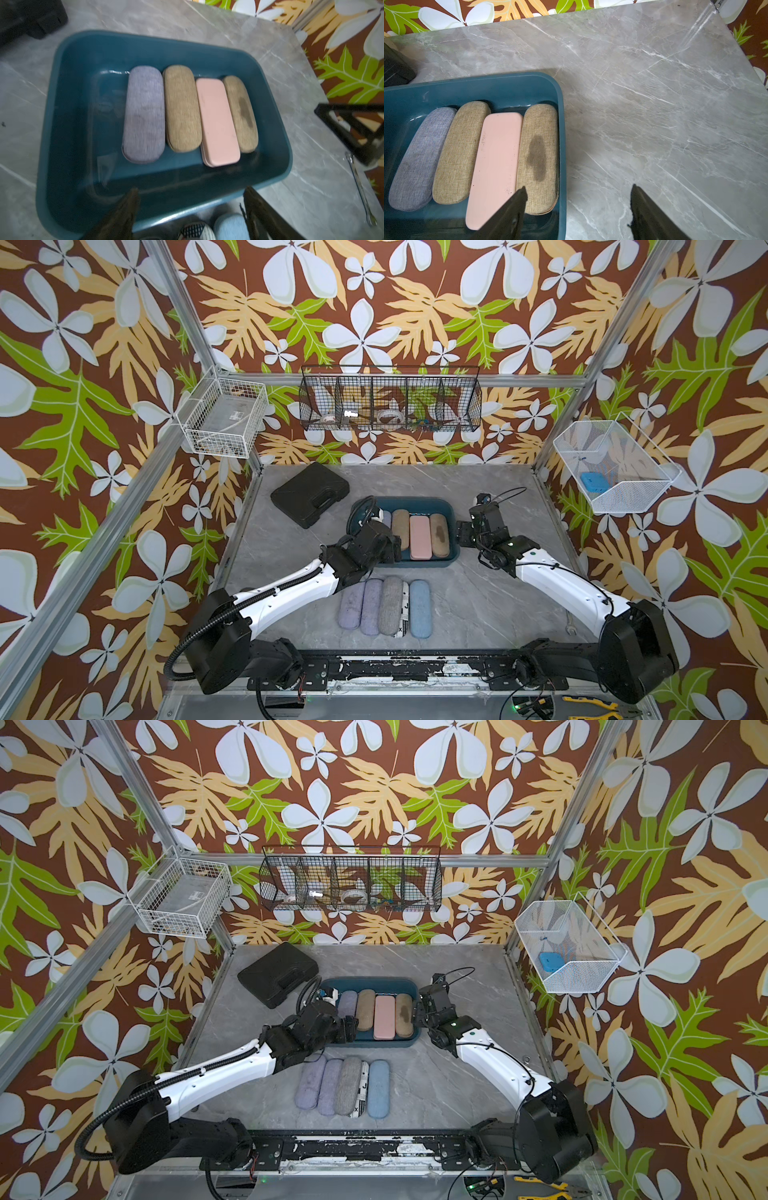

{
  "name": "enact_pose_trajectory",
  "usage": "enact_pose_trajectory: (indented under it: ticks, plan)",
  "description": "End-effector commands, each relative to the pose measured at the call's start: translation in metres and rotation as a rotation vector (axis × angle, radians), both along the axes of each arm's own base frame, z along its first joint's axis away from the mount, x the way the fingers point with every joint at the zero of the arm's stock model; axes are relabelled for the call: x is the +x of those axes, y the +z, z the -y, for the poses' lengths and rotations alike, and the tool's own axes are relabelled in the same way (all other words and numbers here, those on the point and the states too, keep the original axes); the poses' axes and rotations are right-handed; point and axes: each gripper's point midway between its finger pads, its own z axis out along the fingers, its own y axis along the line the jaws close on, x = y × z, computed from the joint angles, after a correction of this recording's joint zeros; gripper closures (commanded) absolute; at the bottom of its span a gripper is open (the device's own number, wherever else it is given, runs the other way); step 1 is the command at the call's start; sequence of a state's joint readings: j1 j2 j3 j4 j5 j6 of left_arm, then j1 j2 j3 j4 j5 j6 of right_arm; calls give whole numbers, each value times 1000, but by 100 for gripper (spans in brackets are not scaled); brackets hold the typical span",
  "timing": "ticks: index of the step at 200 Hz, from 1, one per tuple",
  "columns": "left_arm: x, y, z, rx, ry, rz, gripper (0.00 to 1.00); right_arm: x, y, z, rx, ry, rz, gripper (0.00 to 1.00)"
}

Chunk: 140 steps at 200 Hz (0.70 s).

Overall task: Put the glasses cases into the storage boxes
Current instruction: Pick up the glasses case.

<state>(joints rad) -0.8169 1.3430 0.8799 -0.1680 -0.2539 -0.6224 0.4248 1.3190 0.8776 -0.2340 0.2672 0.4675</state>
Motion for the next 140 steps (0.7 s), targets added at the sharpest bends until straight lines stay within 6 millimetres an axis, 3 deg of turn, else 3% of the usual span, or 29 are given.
enact_pose_trajectory:
  ticks: [1, 66, 140]
  plan:
    - [-26, -14, 6, -34, -15, -67, 19, 5, 7, 0, 1, -8, 21, 23]
    - [-73, -48, 26, -45, -88, -155, 13, 7, 6, 1, -16, -14, 18, 23]
    - [-92, -68, 18, 17, -65, -204, 12, 2, -1, 3, -12, -18, 8, 23]
